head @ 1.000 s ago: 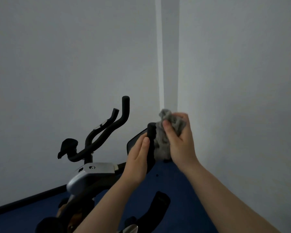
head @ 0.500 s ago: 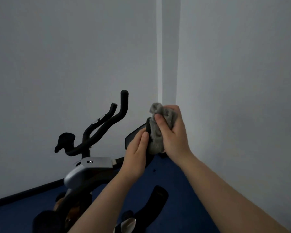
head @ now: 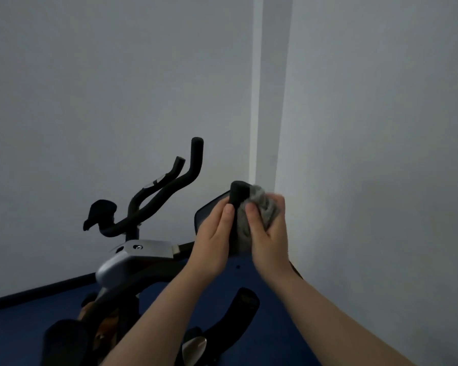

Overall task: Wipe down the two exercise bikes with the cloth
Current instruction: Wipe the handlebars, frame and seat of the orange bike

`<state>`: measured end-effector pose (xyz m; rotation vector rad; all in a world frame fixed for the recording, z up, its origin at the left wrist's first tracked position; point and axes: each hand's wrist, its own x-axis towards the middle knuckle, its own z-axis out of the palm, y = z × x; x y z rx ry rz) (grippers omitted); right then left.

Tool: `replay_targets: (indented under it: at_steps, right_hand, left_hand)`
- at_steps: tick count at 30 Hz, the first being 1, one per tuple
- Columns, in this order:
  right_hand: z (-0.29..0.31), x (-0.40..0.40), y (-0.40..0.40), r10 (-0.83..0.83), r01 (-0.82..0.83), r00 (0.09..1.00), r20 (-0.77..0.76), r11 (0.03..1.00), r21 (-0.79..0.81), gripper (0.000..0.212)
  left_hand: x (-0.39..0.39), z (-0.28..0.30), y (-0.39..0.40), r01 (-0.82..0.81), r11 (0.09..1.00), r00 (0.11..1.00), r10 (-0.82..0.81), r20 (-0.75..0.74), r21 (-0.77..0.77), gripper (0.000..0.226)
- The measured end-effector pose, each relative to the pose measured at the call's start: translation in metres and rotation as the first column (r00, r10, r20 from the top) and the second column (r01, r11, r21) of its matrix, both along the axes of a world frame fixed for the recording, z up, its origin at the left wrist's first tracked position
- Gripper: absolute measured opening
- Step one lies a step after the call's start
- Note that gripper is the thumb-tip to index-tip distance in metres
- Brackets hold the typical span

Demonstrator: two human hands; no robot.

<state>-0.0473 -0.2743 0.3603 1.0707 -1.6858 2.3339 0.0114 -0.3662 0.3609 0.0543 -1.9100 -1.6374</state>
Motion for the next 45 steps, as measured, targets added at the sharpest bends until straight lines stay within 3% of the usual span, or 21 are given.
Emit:
replay_targets:
  at_steps: [3,6,8,12,15,18,22,25,28,30,33,34,38,42,45]
  right_hand:
    - [-0.001,-0.011,0.013,0.038,-0.037,0.999,-0.016,0.997,0.067,0.009]
    - [0.033,-0.020,0.009,-0.025,0.025,1.000,0.008,0.999,-0.045,0.010]
    - [0.043,-0.021,-0.002,0.019,-0.014,0.998,0.063,0.997,-0.080,0.011]
    - [0.007,-0.016,0.007,0.073,-0.090,0.986,0.149,0.990,0.108,0.013]
    - [0.002,-0.016,0.021,0.047,-0.059,0.997,0.068,0.981,0.183,0.010]
    - [0.029,-0.010,0.015,-0.085,0.088,0.996,-0.042,0.992,0.086,0.004]
    - [0.031,0.012,0.008,-0.182,0.245,0.921,-0.344,0.958,0.148,0.016]
    - [0.026,0.020,0.016,-0.153,0.259,0.920,-0.362,0.928,0.268,0.016]
    - [0.037,0.029,0.013,-0.260,0.358,0.891,-0.372,0.906,0.225,0.015]
    - [0.040,0.039,0.004,-0.322,0.475,0.833,-0.450,0.834,0.281,0.017]
    - [0.031,0.050,-0.005,-0.342,0.735,0.643,-0.686,0.528,0.426,0.019]
    - [0.029,0.052,-0.005,-0.298,0.764,0.618,-0.728,0.446,0.467,0.018]
    - [0.034,0.060,-0.012,-0.051,0.646,0.750,-0.659,0.268,0.715,0.021]
    - [0.028,0.075,-0.024,-0.093,0.722,0.692,-0.715,0.095,0.686,0.022]
    - [0.017,0.088,-0.041,-0.080,0.665,0.747,-0.660,0.069,0.744,0.025]
  left_hand:
    - [0.001,0.000,0.000,-0.017,1.000,1.000,0.017,0.006,-0.012,0.032]
    - [0.001,0.001,0.003,-0.019,1.000,1.000,0.019,-0.002,-0.019,0.034]
    - [0.001,0.003,0.004,-0.034,0.999,0.999,0.034,-0.005,-0.028,0.034]
    - [0.005,-0.001,0.003,-0.045,0.999,0.999,0.046,0.030,-0.016,0.030]
    - [0.010,-0.002,-0.003,-0.031,0.993,0.997,0.038,0.063,-0.114,0.034]
    - [0.014,-0.002,-0.009,0.065,0.992,0.995,-0.055,0.085,-0.112,0.038]
    - [0.022,-0.004,-0.022,0.160,0.975,0.977,-0.133,0.166,-0.156,0.035]
    - [0.026,-0.006,-0.032,0.243,0.958,0.955,-0.207,0.214,-0.155,0.039]
    - [0.033,-0.007,-0.040,0.291,0.932,0.933,-0.227,0.279,-0.217,0.040]
    - [0.041,-0.009,-0.048,0.312,0.905,0.924,-0.218,0.313,-0.290,0.037]
    - [0.053,-0.010,-0.059,0.339,0.856,0.908,-0.189,0.374,-0.390,0.041]
    - [0.056,-0.011,-0.063,0.359,0.837,0.896,-0.185,0.404,-0.413,0.042]
    - [0.069,-0.014,-0.086,0.403,0.718,0.842,-0.048,0.537,-0.568,0.030]
    - [0.091,-0.031,-0.110,0.351,0.676,0.852,0.057,0.521,-0.648,0.033]
    - [0.106,-0.041,-0.119,0.338,0.683,0.874,0.026,0.485,-0.647,0.038]
